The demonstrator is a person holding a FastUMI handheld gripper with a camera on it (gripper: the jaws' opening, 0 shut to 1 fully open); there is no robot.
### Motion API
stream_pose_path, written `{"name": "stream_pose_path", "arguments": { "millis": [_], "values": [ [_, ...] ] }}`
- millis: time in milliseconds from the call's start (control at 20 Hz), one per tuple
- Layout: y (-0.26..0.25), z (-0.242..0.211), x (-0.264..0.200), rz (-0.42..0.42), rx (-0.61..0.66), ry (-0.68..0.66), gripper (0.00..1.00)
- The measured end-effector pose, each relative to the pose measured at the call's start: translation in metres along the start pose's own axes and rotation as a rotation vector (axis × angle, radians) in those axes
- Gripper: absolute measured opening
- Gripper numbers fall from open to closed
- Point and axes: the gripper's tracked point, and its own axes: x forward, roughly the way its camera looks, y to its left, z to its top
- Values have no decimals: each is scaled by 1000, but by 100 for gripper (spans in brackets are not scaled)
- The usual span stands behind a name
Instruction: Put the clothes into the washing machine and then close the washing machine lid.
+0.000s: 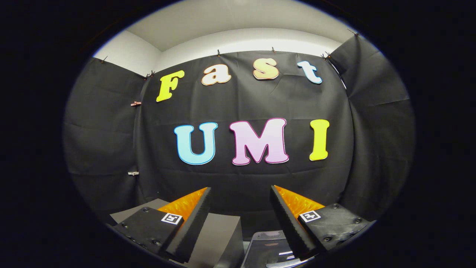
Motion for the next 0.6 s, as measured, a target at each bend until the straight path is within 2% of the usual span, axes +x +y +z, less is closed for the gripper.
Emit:
{"name": "stream_pose_path", "arguments": {
  "millis": [600],
  "values": [
    [-1,1,2,-4,5,-4,98]
  ]
}}
